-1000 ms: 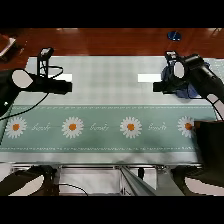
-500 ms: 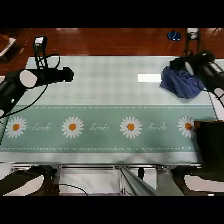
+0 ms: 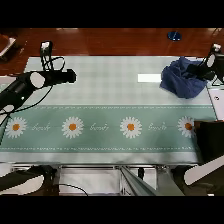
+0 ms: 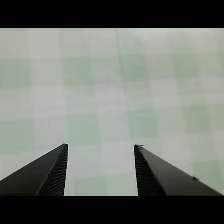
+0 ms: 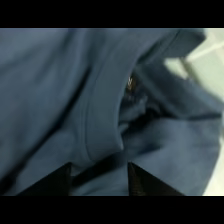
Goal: Fold the shirts.
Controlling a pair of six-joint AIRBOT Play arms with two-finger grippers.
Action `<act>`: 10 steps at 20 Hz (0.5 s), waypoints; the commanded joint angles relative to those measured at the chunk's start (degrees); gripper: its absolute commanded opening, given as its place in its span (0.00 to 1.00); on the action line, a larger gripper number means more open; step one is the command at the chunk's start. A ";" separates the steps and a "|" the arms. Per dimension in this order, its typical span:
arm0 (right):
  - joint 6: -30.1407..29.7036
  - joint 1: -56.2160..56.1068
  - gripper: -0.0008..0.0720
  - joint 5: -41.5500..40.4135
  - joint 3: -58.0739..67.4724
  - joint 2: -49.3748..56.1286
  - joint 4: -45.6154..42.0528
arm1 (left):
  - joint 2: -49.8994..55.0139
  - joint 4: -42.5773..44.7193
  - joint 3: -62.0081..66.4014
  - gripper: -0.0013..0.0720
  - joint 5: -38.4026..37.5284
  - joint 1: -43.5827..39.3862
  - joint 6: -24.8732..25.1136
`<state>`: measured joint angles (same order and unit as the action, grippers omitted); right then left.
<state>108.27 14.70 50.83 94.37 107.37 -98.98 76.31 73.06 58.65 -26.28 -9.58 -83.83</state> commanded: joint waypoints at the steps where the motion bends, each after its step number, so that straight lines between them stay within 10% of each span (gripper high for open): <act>1: -5.40 1.18 0.58 8.02 1.99 4.42 6.14 | 0.61 0.00 0.00 0.71 0.07 -0.07 -0.09; 4: -7.23 1.18 0.53 10.34 1.99 4.72 10.60 | 0.61 -2.75 0.00 0.71 -2.01 -0.04 -0.09; 6: -11.82 1.18 0.08 12.68 2.03 4.44 16.37 | 0.37 -3.43 0.11 0.71 -5.18 0.00 -0.02; 10: -18.71 1.14 0.04 13.05 6.95 -1.25 26.82 | -1.66 -3.41 5.27 0.71 -18.53 3.34 0.00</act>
<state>95.24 15.79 64.34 98.13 109.62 -80.20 75.81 70.26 60.97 -35.40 -8.12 -83.85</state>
